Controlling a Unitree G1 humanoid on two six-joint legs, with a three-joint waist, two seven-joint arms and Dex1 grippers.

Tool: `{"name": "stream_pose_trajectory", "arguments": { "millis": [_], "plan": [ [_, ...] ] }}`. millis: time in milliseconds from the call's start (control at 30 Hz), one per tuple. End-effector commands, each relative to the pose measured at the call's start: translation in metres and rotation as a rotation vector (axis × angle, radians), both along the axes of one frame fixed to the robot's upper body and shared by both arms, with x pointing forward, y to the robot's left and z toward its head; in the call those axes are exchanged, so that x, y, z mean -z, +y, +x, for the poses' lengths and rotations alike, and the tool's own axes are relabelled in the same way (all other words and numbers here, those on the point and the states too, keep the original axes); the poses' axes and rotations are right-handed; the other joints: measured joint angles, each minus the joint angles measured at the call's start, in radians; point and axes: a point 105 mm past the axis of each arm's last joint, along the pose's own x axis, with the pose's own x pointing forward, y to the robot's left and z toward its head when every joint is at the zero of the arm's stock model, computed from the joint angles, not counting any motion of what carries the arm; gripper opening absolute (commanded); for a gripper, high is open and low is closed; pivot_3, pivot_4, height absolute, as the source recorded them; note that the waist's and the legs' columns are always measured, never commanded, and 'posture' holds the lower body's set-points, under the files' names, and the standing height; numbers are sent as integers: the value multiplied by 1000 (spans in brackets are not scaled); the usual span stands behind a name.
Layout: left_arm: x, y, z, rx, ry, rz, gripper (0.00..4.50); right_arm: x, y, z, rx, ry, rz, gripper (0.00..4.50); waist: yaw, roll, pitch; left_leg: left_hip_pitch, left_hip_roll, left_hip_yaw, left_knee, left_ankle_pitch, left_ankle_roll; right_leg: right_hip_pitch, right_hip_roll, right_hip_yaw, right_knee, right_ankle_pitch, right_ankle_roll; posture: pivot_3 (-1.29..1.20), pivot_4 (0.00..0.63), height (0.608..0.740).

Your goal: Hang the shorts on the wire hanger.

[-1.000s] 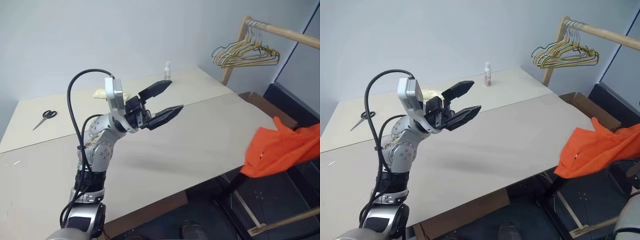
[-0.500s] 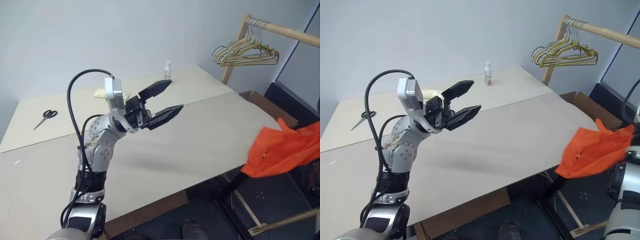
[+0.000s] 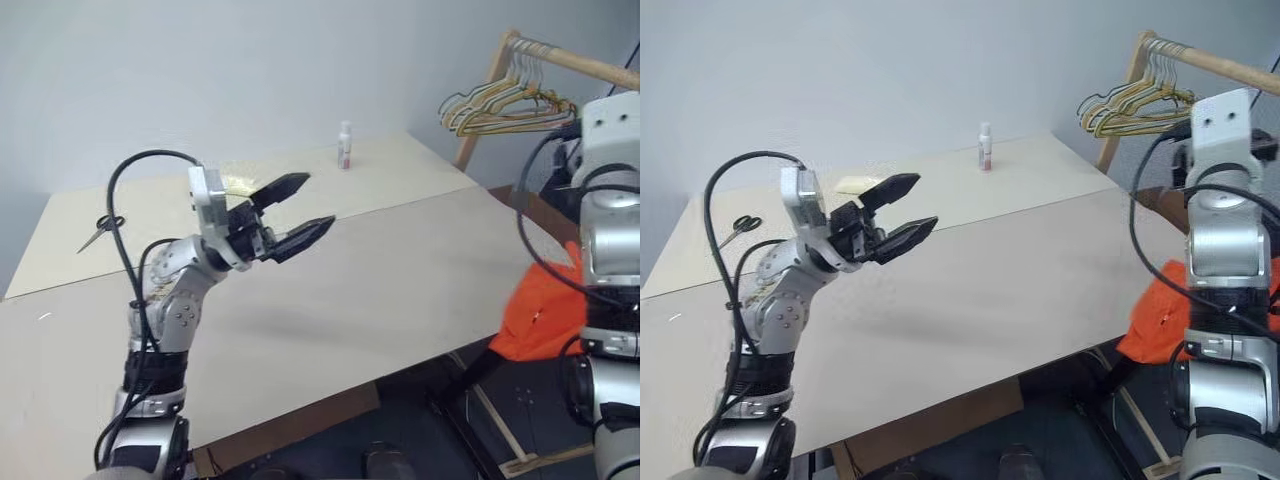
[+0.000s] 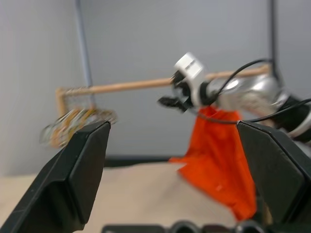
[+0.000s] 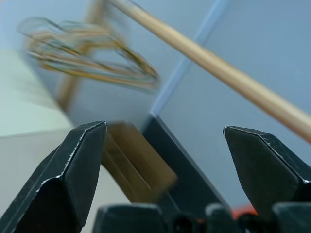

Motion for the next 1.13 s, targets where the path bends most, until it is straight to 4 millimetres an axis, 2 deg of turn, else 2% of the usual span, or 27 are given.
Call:
{"name": "stream_pose_trajectory", "arguments": {
  "millis": [33,167,400,667,867,1133],
  "plan": [
    [-4,20,4,-125,-29,58,4500,-5,60,-5,-327,-10,-35,4464,8,0,0,0,0,0,0,0,0,0,0,0,0,0,0,2,0,740],
    [10,42,4,-240,-11,153,4500,25,107,-13,-594,80,-130,4464,29,-1,1,0,0,-1,-1,1,-1,0,0,-2,0,0,0,91,0,740],
    [30,48,-15,-317,23,217,4500,69,145,-28,-858,208,-284,4464,106,-7,4,-2,0,-4,-1,2,-4,-2,0,-5,0,-1,-1,200,0,740],
    [53,52,-17,-424,57,306,4500,107,148,-40,-1021,431,-367,4464,190,-8,4,-4,-1,-11,-1,4,-8,-2,0,-13,0,-2,-4,267,0,740],
    [60,54,-18,-446,58,355,4500,112,149,-37,-1031,401,-418,4464,221,-10,3,-5,-1,-14,-1,5,-10,-2,0,-18,0,-1,-6,284,0,740],
    [66,52,-22,-422,87,358,4500,121,152,-35,-1052,380,-473,4464,238,-11,3,-9,-1,-17,-1,6,-11,-3,0,-21,0,-1,-6,302,0,740]
  ]
}}
